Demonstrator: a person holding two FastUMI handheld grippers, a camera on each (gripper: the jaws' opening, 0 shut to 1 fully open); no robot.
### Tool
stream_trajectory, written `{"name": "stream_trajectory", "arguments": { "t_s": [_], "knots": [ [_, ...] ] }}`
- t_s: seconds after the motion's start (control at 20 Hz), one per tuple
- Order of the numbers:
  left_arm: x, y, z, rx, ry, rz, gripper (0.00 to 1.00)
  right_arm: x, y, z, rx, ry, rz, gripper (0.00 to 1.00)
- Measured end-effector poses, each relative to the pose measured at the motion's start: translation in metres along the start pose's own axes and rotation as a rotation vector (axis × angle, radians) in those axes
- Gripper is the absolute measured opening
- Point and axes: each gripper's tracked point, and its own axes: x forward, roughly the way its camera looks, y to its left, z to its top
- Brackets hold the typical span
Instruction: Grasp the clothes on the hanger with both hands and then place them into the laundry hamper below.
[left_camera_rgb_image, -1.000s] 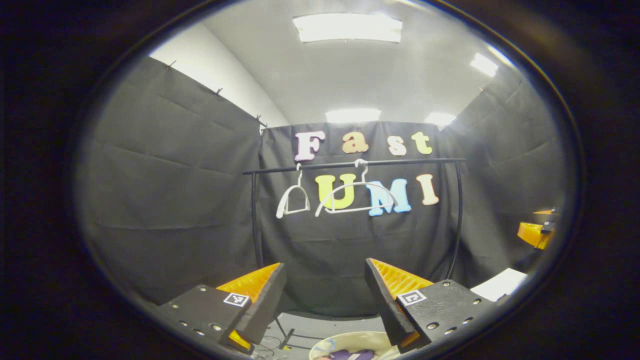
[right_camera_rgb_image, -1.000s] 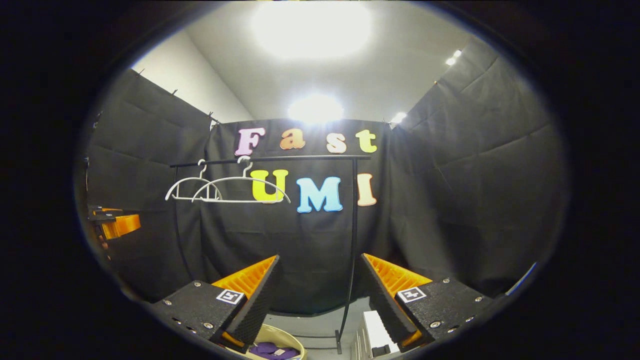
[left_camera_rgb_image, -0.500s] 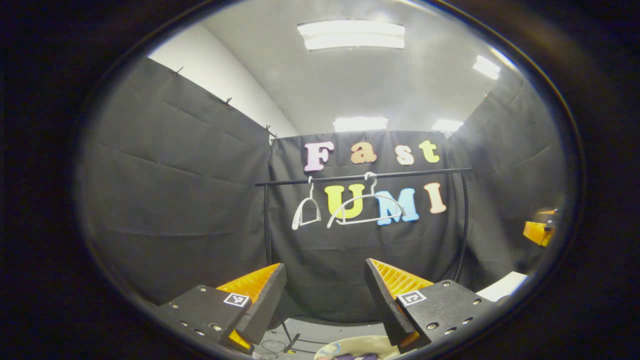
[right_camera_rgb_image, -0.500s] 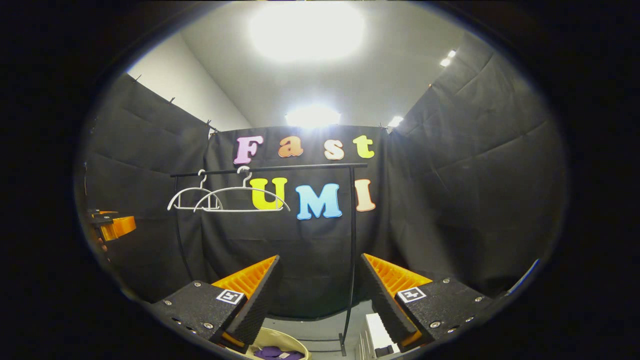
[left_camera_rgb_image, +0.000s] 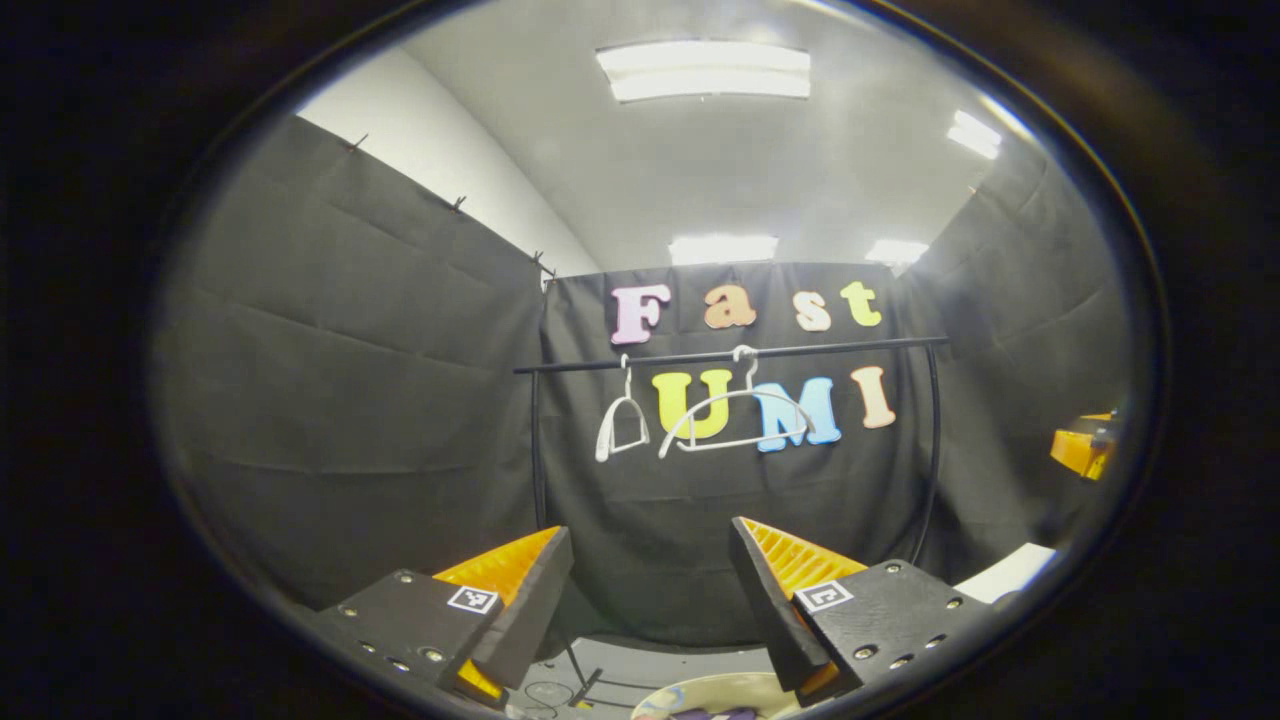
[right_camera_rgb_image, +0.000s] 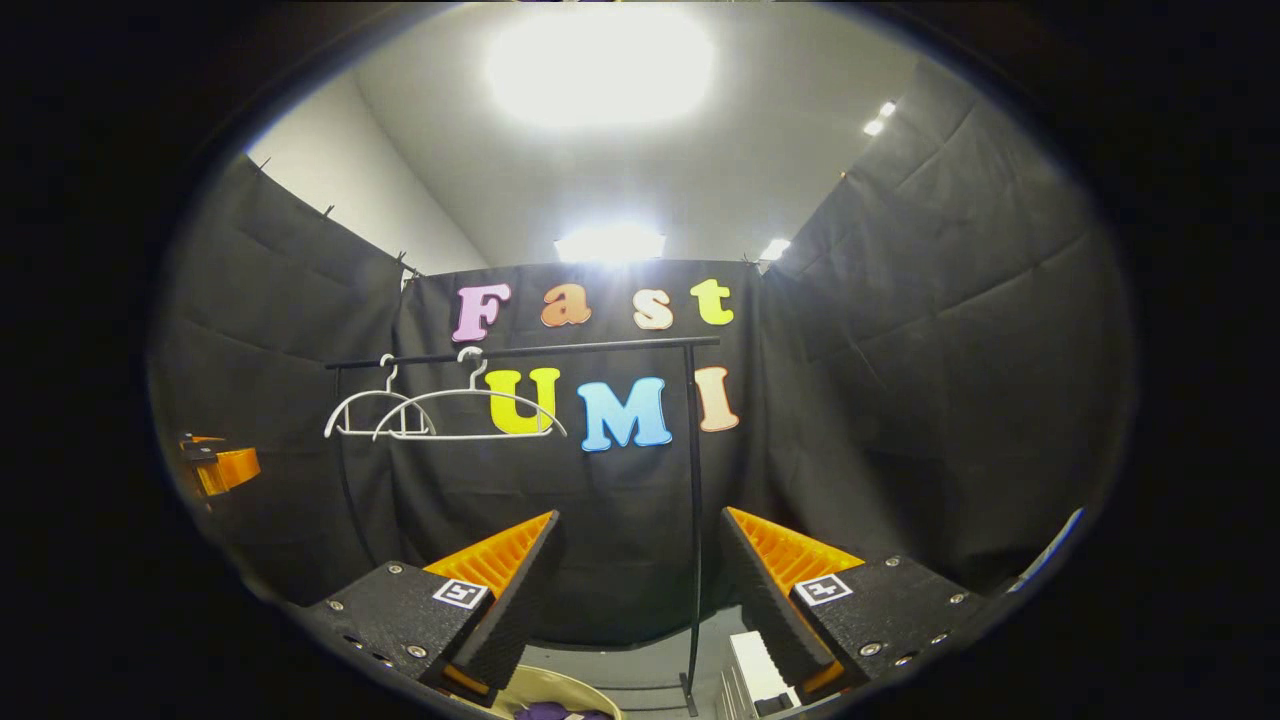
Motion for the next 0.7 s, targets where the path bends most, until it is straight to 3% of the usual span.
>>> {"name": "stream_trajectory", "arguments": {
  "t_s": [0.05,0.2,0.25,0.4,0.7],
  "knots": [
    [0.002,-0.001,0.001,0.001,-0.003,0.001,0.94,0.002,0.0,0.0,-0.001,-0.001,0.0,0.95],
    [0.008,-0.003,-0.001,-0.011,-0.005,0.006,0.86,0.009,0.0,-0.001,-0.011,-0.003,-0.001,0.95],
    [0.011,-0.004,-0.002,-0.017,-0.002,0.004,0.91,0.012,-0.001,-0.002,-0.011,-0.002,-0.001,0.95],
    [0.019,-0.008,-0.006,-0.023,0.002,0.003,0.94,0.019,-0.001,-0.005,-0.009,0.003,-0.003,0.95],
    [0.041,-0.011,-0.009,-0.035,-0.005,-0.005,0.91,0.032,-0.003,-0.007,-0.014,0.006,-0.022,0.95]
  ]
}}
